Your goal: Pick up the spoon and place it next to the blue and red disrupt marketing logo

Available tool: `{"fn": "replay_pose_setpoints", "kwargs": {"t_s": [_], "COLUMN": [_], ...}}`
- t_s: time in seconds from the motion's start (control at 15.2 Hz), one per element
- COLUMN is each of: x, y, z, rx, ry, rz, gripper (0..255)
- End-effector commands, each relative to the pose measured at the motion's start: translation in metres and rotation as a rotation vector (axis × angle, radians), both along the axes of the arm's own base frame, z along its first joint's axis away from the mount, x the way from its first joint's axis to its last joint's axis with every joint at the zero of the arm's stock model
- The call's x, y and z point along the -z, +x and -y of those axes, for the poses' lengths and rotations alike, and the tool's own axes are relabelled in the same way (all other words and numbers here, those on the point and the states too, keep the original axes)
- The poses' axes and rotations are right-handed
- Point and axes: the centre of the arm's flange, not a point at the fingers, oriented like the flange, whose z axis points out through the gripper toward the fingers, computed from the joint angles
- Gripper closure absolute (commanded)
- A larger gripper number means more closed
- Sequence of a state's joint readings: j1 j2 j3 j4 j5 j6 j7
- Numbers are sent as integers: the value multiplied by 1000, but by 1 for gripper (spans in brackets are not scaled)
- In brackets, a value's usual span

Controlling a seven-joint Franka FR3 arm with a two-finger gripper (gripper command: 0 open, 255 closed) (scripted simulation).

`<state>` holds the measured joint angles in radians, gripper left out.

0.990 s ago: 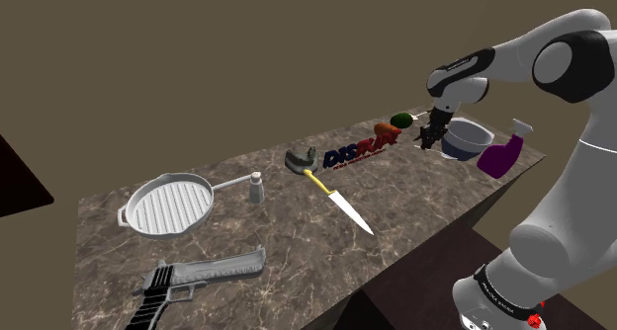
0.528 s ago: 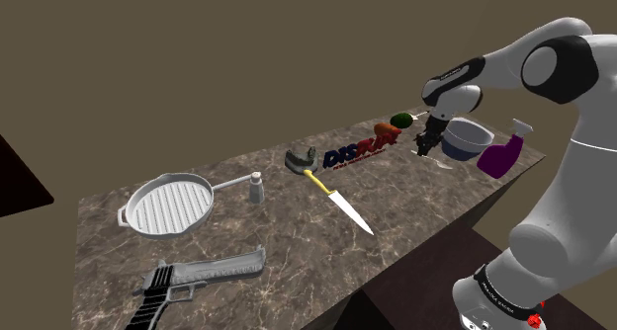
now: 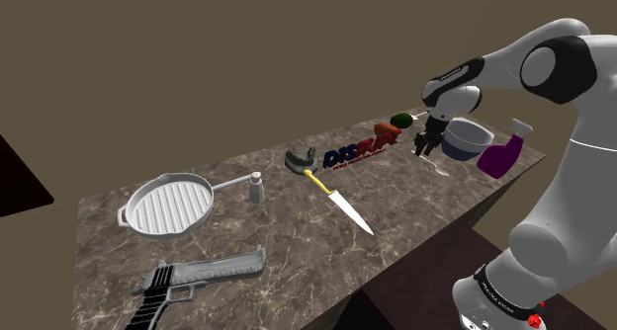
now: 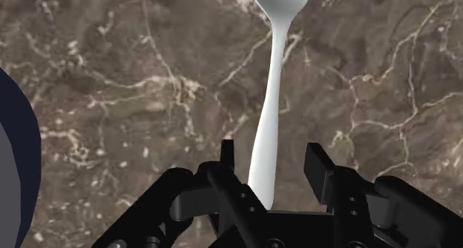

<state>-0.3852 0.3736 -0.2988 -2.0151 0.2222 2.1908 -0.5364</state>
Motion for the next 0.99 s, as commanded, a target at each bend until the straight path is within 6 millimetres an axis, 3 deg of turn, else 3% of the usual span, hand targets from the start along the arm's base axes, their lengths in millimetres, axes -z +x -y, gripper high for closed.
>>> {"fn": "replay_pose_setpoints", "kwargs": {"t_s": [0.0, 0.26, 0.53, 0.92], "x": [0, 0, -49, -49], "y": [0, 0, 4, 4], "z": [0, 0, 8, 8], "rx": [0, 0, 0, 0], "ry": [0, 0, 0, 0], "rz": [0, 0, 0, 0], "gripper": [0, 0, 0, 0]}}
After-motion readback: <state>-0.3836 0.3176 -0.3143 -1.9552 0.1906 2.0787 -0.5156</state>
